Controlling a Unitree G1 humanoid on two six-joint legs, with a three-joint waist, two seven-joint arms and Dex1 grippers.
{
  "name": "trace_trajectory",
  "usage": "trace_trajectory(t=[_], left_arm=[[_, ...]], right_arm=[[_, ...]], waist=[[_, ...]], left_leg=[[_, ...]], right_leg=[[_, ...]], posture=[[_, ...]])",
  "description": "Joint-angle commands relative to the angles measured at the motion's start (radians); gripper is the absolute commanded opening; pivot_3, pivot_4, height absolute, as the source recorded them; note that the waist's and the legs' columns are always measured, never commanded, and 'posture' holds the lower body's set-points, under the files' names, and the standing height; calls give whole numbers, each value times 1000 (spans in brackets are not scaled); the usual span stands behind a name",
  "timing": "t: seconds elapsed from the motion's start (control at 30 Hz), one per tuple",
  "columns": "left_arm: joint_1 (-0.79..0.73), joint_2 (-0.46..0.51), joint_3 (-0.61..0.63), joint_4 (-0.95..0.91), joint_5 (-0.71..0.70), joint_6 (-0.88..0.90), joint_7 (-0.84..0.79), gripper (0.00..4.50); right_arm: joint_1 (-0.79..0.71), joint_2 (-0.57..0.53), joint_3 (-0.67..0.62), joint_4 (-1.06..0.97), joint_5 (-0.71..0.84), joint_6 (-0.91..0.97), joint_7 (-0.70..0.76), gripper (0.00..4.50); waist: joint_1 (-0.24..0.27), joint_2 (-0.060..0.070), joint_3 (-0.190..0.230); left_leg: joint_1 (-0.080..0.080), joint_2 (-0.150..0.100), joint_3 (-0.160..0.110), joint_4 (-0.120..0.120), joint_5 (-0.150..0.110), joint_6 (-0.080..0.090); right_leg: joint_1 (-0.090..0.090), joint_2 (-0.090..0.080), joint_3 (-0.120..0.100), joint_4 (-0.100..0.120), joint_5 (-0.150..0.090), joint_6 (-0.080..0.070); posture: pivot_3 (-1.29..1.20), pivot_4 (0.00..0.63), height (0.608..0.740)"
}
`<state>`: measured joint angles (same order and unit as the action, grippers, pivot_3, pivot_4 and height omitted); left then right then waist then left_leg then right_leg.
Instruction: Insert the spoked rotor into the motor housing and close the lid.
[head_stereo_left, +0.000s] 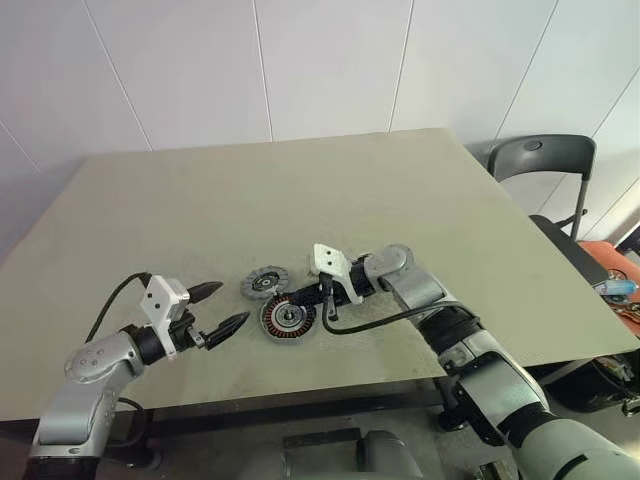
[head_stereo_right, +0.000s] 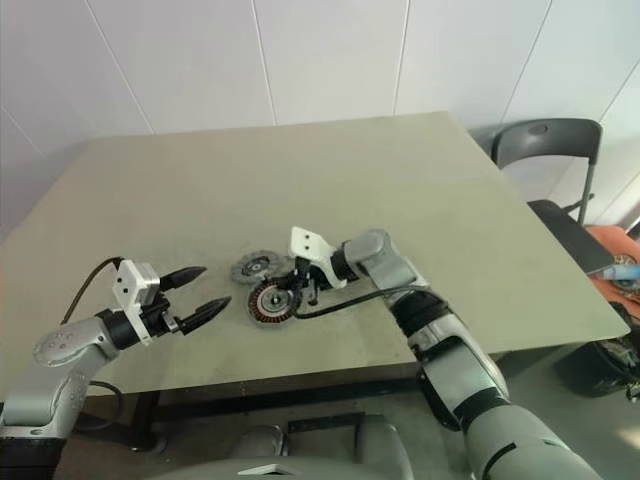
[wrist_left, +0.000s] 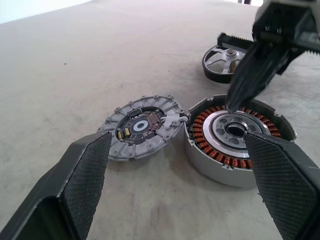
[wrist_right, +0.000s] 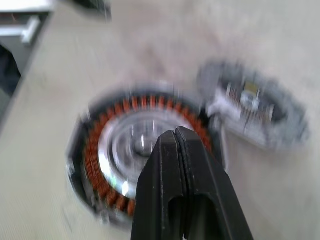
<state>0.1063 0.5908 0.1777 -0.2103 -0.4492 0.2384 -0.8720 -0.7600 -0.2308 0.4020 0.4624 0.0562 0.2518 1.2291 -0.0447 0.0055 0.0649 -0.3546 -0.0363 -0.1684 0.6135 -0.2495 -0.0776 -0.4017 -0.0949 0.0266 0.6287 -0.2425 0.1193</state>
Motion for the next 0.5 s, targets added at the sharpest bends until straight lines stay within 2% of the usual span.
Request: trace_trajectory(t=[0.03, 0.2, 0.5], left_arm=[[-12, 18, 14, -49, -21, 21, 1, 4500], [-17, 18, 9, -86, -24, 54, 18, 4500], [-3, 20, 21, -119, -34, 79, 31, 4500]], right_arm=[[-38, 19, -17, -92, 43, 17, 29, 17], [-33, 22, 32, -103, 11, 8, 44, 17], [-8, -8, 101, 83, -119, -100, -15, 17]], waist=[[0, 0, 0], [1, 0, 0], [0, 0, 0]], left_leg=[[0, 0, 0, 0, 0, 0], [0, 0, 0, 0, 0, 0], [1, 0, 0, 0, 0, 0]], right_leg=[[0, 0, 0, 0, 0, 0], [0, 0, 0, 0, 0, 0], [1, 0, 0, 0, 0, 0]], posture=[[0, 0, 740], [0, 0, 740], [0, 0, 740]])
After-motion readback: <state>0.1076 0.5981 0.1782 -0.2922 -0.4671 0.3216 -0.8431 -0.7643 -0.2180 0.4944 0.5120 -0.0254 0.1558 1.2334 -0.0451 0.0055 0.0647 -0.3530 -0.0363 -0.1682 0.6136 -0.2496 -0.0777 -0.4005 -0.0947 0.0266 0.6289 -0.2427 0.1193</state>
